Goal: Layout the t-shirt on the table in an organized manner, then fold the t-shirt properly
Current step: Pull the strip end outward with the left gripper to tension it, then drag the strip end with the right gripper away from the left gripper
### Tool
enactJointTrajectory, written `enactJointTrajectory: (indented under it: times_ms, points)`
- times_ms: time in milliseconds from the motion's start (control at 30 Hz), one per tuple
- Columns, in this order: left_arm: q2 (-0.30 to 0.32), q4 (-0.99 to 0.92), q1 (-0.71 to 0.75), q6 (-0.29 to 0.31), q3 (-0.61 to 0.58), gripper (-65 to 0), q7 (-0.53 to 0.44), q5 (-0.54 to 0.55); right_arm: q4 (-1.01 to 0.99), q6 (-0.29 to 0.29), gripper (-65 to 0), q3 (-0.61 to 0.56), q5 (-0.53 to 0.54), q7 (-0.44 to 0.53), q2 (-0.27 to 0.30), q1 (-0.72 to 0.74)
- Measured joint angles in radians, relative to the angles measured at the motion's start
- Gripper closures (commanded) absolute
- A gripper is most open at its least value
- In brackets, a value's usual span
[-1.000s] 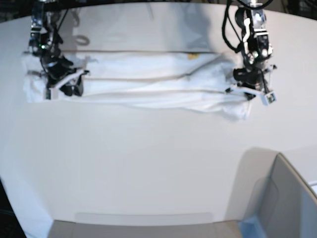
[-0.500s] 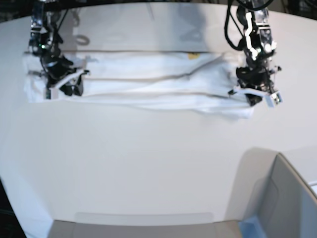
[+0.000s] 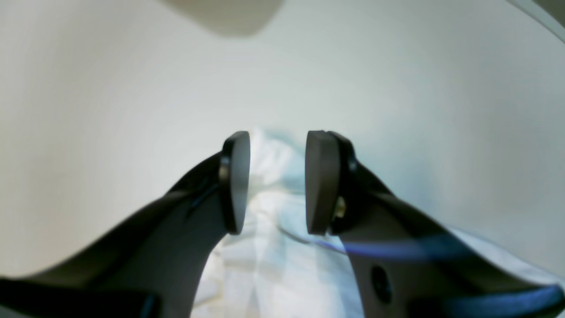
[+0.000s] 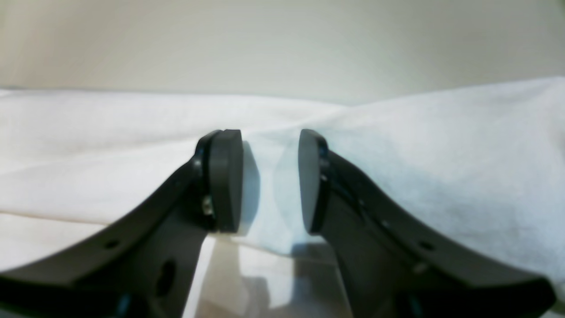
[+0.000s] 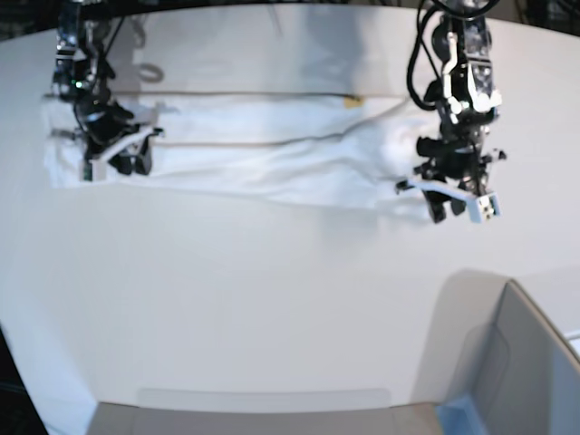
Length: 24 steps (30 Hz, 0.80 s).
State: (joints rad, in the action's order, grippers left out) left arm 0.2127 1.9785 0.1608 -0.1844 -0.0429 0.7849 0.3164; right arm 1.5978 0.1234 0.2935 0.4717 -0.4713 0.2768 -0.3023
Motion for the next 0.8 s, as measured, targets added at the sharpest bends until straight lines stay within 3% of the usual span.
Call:
enactJointTrajectory:
  times_ms: [133, 233, 500, 600, 800]
  points:
    - [0.026, -0.09, -0.075, 0.011, -0.133, -22.2, 0.025, 0.013, 0.0, 0.0, -22.2, 0.001, 0.001, 0.001, 0.0, -0.002]
    - [0.026, -0.207, -0.134, 0.01, -0.14, -22.2, -0.003, 0.011, 0.002, 0.0, -22.2, 0.002, 0.0, 0.001, 0.0, -0.003]
    - [0.022, -0.409, -0.18, 0.001, 0.083, -21.9, -0.038, 0.006, 0.008, 0.0, -22.2, 0.004, 0.0, 0.004, 0.002, -0.014]
    - [0.01, -0.378, -0.188, 0.006, 0.137, -20.2, -0.04, 0.007, 0.042, 0.0, -22.2, 0.024, -0.001, -0.019, -0.007, -0.029]
    - [-0.047, -0.114, -0.106, 0.002, 0.161, -19.8, -0.051, 0.006, 0.172, -0.011, -22.2, 0.063, -0.004, -0.019, -0.004, -0.05]
